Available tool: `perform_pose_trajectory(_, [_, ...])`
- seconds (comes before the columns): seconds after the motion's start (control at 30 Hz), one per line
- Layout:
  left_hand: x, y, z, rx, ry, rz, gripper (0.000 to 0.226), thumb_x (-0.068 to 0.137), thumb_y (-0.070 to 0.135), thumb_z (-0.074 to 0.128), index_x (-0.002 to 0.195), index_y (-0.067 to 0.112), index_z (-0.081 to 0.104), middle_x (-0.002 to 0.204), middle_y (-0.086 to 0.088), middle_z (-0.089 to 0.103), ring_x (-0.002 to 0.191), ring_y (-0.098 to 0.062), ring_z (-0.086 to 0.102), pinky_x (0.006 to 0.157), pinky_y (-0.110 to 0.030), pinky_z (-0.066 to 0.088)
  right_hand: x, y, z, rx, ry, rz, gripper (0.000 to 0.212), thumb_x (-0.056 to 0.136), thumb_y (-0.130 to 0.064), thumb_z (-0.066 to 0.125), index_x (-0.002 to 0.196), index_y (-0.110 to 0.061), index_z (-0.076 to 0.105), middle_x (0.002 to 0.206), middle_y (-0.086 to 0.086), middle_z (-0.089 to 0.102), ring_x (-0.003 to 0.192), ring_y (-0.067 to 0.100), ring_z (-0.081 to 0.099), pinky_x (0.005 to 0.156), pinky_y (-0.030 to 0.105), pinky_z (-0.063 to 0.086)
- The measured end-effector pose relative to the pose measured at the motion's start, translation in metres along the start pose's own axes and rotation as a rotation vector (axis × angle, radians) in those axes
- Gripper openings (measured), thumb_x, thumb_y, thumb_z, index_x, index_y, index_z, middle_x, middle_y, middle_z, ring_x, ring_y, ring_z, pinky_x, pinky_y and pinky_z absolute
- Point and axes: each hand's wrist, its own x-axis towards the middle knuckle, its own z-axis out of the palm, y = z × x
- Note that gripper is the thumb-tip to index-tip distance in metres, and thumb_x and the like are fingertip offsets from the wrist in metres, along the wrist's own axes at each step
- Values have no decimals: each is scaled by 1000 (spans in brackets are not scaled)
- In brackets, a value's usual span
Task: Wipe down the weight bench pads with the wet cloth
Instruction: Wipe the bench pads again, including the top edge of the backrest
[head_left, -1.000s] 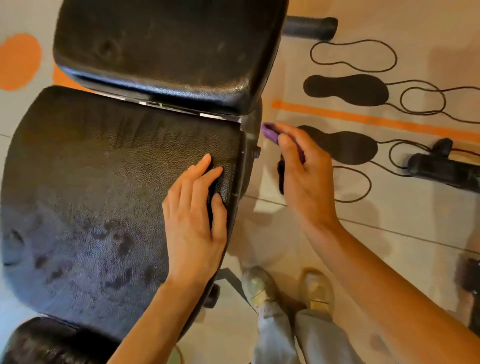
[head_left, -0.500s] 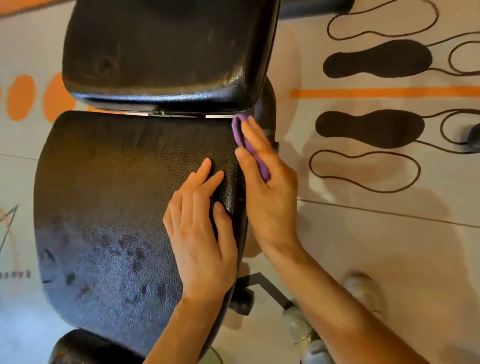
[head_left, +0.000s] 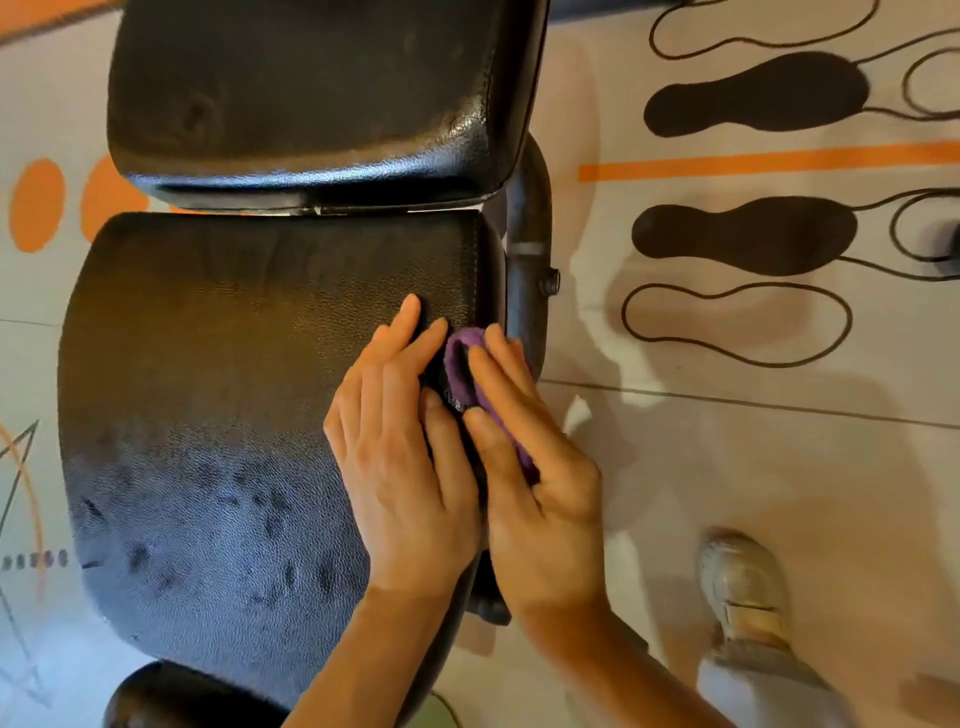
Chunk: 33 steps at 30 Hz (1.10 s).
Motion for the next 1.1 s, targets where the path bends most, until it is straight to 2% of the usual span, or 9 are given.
perform_pose_trajectory(0.13, [-2, 0, 0, -16, 2, -3, 41, 97, 9, 37, 133, 19, 54, 150, 6, 46, 138, -12, 42, 112, -31, 29, 85, -9, 0, -65, 146, 52, 34, 96, -15, 49, 130, -15, 53, 134, -3, 55, 128, 6, 47, 109, 33, 40])
perform_pose_trajectory(0.2, [-2, -1, -1, -26, 1, -2, 40, 99, 11, 37, 134, 19, 54, 150, 6, 46, 137, -12, 41, 112, -32, 29, 87, -7, 1, -43, 169, 48, 34, 97, -17, 49, 131, -17, 53, 134, -5, 55, 126, 2, 48, 108, 28, 40])
perform_pose_trajectory(0.33, [-2, -3, -1, -55, 6, 28, 40, 97, 7, 38, 133, 15, 55, 149, 5, 47, 137, -15, 43, 112, -39, 31, -18, 0, 4, 178, 97, 29, 41, 92, -3, 47, 132, -11, 47, 137, -3, 52, 131, 8, 44, 105, 21, 40])
perform_pose_trajectory(0.47, [-3, -5, 0, -79, 26, 23, 41, 98, 8, 36, 133, 17, 55, 148, 4, 48, 135, -11, 43, 112, -29, 28, 40, 1, -3, 35, 180, 96, 35, 96, -13, 50, 131, -18, 54, 127, -9, 58, 116, -2, 54, 97, 16, 47])
perform_pose_trajectory(0.57, [-1, -6, 0, -96, 39, 21, 40, 98, 6, 37, 132, 16, 56, 147, 2, 50, 133, -14, 45, 113, -36, 32, 55, -3, -1, 63, 180, 59, 37, 97, -17, 50, 133, -17, 52, 127, -8, 59, 116, -3, 53, 93, 11, 46])
perform_pose_trajectory(0.7, [-1, -10, -8, -123, -18, 57, 42, 98, 7, 36, 135, 13, 54, 149, -4, 48, 137, -18, 44, 113, -49, 33, -50, 11, 2, 119, 100, 10, 40, 94, -1, 47, 132, -15, 48, 136, -4, 52, 132, 8, 44, 106, 19, 38])
perform_pose_trajectory(0.77, [-14, -16, -20, -120, -82, 85, 43, 100, 7, 37, 140, 12, 51, 154, -5, 42, 143, -17, 38, 116, -50, 31, -45, 16, -2, 79, 120, 13, 38, 95, -3, 48, 131, -16, 50, 134, -7, 54, 130, 7, 45, 106, 22, 39])
perform_pose_trajectory(0.93, [-79, -42, -53, -16, -201, 85, 45, 100, 10, 41, 144, 16, 46, 160, 1, 31, 149, -16, 26, 120, -32, 19, 31, 3, -1, -95, 153, -14, 38, 99, -14, 44, 137, -11, 46, 120, -21, 56, 114, -9, 53, 92, 8, 41])
perform_pose_trajectory(1.1, [-109, -59, -52, 20, -220, 131, 45, 101, 16, 37, 145, 18, 41, 159, -5, 32, 148, -20, 28, 117, -30, 20, -97, 36, 17, -88, 148, -20, 43, 93, -6, 49, 135, -16, 45, 147, -6, 40, 140, 10, 30, 114, 34, 31])
